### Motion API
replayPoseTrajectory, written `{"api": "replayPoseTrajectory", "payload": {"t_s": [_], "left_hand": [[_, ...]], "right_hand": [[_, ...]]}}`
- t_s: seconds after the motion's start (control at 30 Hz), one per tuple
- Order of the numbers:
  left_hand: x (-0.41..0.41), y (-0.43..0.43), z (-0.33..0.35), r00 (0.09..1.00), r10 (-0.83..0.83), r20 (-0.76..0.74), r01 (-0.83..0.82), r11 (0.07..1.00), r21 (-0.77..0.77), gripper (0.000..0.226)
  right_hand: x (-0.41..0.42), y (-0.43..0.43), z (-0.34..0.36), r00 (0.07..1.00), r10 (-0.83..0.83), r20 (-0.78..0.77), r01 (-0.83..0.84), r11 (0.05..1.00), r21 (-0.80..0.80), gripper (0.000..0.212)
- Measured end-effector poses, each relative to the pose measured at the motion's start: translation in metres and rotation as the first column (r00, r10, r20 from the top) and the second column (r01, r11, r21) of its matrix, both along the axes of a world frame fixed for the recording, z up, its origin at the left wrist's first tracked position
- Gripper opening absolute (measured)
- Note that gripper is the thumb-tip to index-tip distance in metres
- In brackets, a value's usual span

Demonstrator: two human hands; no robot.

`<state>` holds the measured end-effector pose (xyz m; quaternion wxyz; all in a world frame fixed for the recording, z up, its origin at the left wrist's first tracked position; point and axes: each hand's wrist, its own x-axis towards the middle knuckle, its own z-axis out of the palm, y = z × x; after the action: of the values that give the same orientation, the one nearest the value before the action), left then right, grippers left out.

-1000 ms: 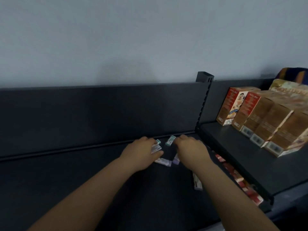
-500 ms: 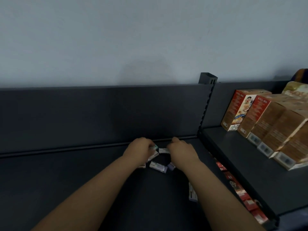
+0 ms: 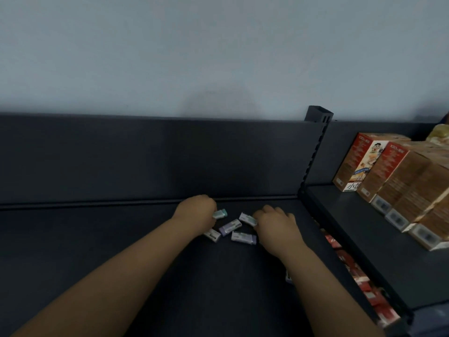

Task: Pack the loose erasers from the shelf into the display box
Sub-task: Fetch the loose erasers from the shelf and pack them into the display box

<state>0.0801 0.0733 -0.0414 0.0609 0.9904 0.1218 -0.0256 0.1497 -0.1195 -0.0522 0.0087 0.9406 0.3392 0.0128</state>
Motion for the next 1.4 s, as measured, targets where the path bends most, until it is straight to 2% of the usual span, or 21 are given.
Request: {"api": "replayPoseTrajectory", "payload": {"t_s": [0.13, 0.3, 0.43, 0.6, 0.77, 0.97, 1.23, 1.4], "left_hand": [[-0.016, 0.017, 0.002, 0.999, 0.028, 0.037, -0.027, 0.999, -0.03, 0.023], [-0.056, 0.05, 0.004, 0.976, 0.05, 0.212, -0.034, 0.996, -0.079, 0.03], [-0.095, 0.083, 0.007, 0.965, 0.036, 0.261, -0.004, 0.992, -0.122, 0.03], [-0.161, 0.133, 0.016, 0.954, 0.021, 0.298, 0.023, 0.989, -0.144, 0.028], [-0.23, 0.187, 0.029, 0.949, 0.051, 0.312, 0.002, 0.986, -0.167, 0.024], [-0.294, 0.246, 0.03, 0.944, 0.063, 0.324, -0.005, 0.985, -0.175, 0.021], [-0.337, 0.281, 0.022, 0.958, 0.057, 0.282, -0.016, 0.989, -0.147, 0.023], [-0.354, 0.284, 0.02, 0.943, 0.061, 0.327, -0.023, 0.993, -0.118, 0.033]], "right_hand": [[-0.002, 0.009, -0.001, 0.998, -0.044, -0.032, 0.046, 0.998, 0.052, 0.031], [-0.009, 0.024, 0.008, 0.997, -0.052, 0.049, 0.048, 0.995, 0.084, 0.029], [-0.038, 0.058, 0.022, 0.991, 0.131, 0.025, -0.133, 0.961, 0.241, 0.031], [-0.09, 0.114, 0.03, 0.938, 0.347, 0.009, -0.329, 0.88, 0.342, 0.027], [-0.138, 0.167, 0.032, 0.9, 0.434, -0.037, -0.379, 0.822, 0.425, 0.025], [-0.195, 0.223, 0.027, 0.883, 0.46, -0.094, -0.357, 0.788, 0.502, 0.027], [-0.237, 0.255, 0.018, 0.874, 0.464, -0.142, -0.349, 0.805, 0.48, 0.028], [-0.24, 0.269, 0.029, 0.862, 0.494, -0.117, -0.412, 0.816, 0.406, 0.027]]}}
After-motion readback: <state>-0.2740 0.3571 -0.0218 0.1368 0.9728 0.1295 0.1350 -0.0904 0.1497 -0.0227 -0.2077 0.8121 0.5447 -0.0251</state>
